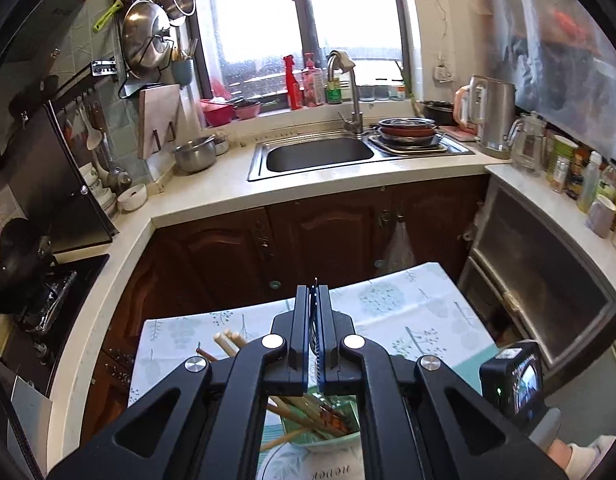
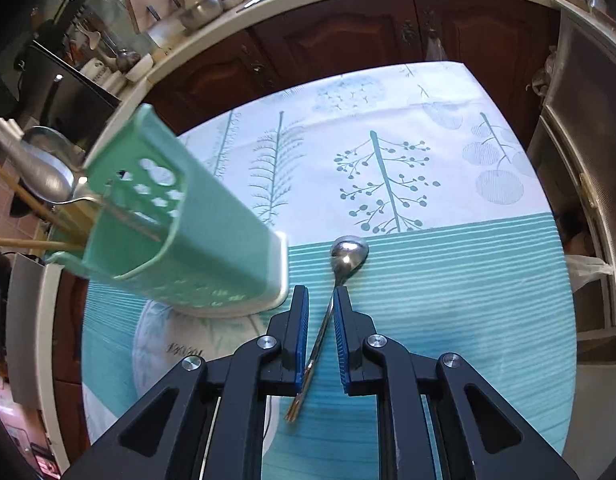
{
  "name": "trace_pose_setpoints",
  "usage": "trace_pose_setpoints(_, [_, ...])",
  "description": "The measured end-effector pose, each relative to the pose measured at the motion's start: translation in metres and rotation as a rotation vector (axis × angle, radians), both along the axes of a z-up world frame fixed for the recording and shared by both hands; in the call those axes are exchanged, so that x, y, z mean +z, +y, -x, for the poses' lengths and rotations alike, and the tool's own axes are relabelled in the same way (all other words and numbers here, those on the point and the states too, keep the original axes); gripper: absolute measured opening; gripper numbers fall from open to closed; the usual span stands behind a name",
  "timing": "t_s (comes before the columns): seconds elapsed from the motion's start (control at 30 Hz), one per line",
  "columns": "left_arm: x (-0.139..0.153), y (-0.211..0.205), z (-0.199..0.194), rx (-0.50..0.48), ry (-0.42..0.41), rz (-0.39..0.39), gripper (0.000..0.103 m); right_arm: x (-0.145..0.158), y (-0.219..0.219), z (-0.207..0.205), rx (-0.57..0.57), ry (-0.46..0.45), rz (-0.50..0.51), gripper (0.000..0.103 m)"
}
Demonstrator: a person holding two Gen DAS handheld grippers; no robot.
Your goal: Organize utensils
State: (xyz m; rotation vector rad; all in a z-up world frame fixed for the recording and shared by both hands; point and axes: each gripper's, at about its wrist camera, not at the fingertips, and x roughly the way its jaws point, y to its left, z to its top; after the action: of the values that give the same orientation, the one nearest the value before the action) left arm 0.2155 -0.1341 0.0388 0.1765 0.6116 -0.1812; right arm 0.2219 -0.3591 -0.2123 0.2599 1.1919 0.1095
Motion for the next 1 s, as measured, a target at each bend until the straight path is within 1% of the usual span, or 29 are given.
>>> trace_pose_setpoints(0.1, [-0.015,-0.006,-0.011,0.026,0.014,-0.020,0.001,-0.014,0.004,-0.011,0.007,0.016,0.038,0.013])
trace_pose_setpoints(0.33, [-0.056,-0.016,-0.029,0.033,0.115,-0.041,0.003,-0.037,0.020,-0.025,0.029,0.064,0.142,0.013])
trace_pose_setpoints(0.4, [-0.063,-0.017,-0.032,0.024,0.139,-0.034,0.003,-0.038,0.027,-0.025,0.042,0.039,0.191,0.014])
trace_pose_setpoints(0.57, [-0.065,-0.014,-0.030,0.016,0.156,-0.007,0.004,-0.044,0.048,-0.020,0.117,-0.009,0.340,0.014])
trace_pose_setpoints(0.63, [-0.063,-0.013,-0.028,0.015,0.153,0.000,0.004,-0.046,0.053,-0.019,0.143,-0.024,0.374,0.012])
trace_pose_setpoints(0.7, [-0.060,-0.012,-0.025,0.010,0.148,0.007,0.004,-0.047,0.055,-0.019,0.161,-0.021,0.388,0.005])
trace_pose_setpoints(0.77, [-0.055,-0.011,-0.019,-0.004,0.148,0.024,0.004,-0.045,0.052,-0.020,0.152,-0.008,0.376,0.003])
trace_pose_setpoints(0.8, [-0.052,-0.009,-0.015,-0.011,0.148,0.032,0.004,-0.044,0.047,-0.020,0.137,0.002,0.347,0.003])
trace_pose_setpoints(0.93, [-0.042,0.000,0.012,-0.058,0.157,0.076,0.004,-0.041,0.013,-0.014,0.073,0.030,0.147,0.003])
trace_pose_setpoints(1.0, [-0.043,0.005,0.030,-0.088,0.180,0.088,0.004,-0.041,0.001,-0.006,0.058,0.032,0.075,0.003])
